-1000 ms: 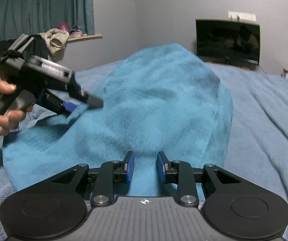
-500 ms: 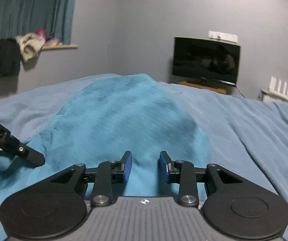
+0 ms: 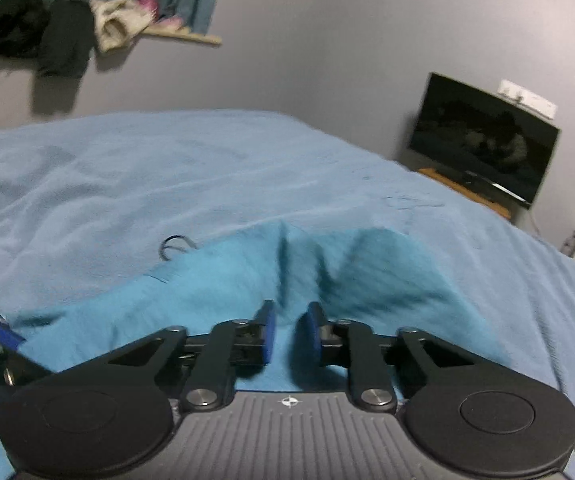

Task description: Fold large clothes

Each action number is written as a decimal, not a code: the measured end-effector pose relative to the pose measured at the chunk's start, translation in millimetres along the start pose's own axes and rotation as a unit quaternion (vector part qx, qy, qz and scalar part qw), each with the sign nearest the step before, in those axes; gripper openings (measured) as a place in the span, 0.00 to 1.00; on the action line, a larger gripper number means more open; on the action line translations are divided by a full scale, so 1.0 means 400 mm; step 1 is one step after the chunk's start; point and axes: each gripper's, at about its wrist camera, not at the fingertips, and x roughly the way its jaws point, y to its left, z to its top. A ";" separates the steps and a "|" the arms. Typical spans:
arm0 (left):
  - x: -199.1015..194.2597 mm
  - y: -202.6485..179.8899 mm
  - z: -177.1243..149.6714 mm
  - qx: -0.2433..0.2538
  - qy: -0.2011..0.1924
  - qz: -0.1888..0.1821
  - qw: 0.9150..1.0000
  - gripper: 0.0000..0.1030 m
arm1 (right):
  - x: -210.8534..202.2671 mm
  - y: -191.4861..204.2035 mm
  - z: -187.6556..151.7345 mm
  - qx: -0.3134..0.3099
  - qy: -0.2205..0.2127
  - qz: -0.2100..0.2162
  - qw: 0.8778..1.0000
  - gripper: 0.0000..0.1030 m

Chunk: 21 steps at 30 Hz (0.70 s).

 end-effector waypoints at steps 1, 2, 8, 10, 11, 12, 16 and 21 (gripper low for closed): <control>0.003 0.005 -0.002 -0.002 0.002 -0.002 1.000 0.17 | 0.000 0.006 0.008 -0.005 -0.003 0.005 1.000 0.18; 0.006 0.009 -0.001 -0.007 0.004 -0.006 1.000 0.17 | -0.003 0.007 0.017 -0.005 -0.009 0.012 1.000 0.18; 0.014 0.027 0.001 -0.018 0.008 -0.017 1.000 0.17 | -0.114 -0.060 0.019 0.071 -0.086 -0.019 0.994 0.33; 0.017 0.029 0.001 -0.016 0.008 -0.016 1.000 0.17 | -0.140 -0.092 0.007 0.106 -0.093 -0.058 0.988 0.34; 0.018 0.028 0.001 -0.015 0.008 -0.016 1.000 0.17 | -0.145 -0.105 -0.001 0.121 -0.089 -0.077 0.986 0.34; 0.018 0.027 0.002 -0.014 0.008 -0.014 1.000 0.17 | -0.139 -0.122 -0.006 0.141 -0.080 -0.095 0.982 0.34; 0.015 0.022 -0.002 -0.008 0.007 -0.009 1.000 0.17 | -0.075 -0.165 -0.023 0.190 -0.036 -0.110 0.975 0.32; 0.018 0.011 -0.007 -0.005 0.007 -0.003 1.000 0.17 | 0.038 -0.186 -0.013 0.193 0.040 -0.069 0.978 0.37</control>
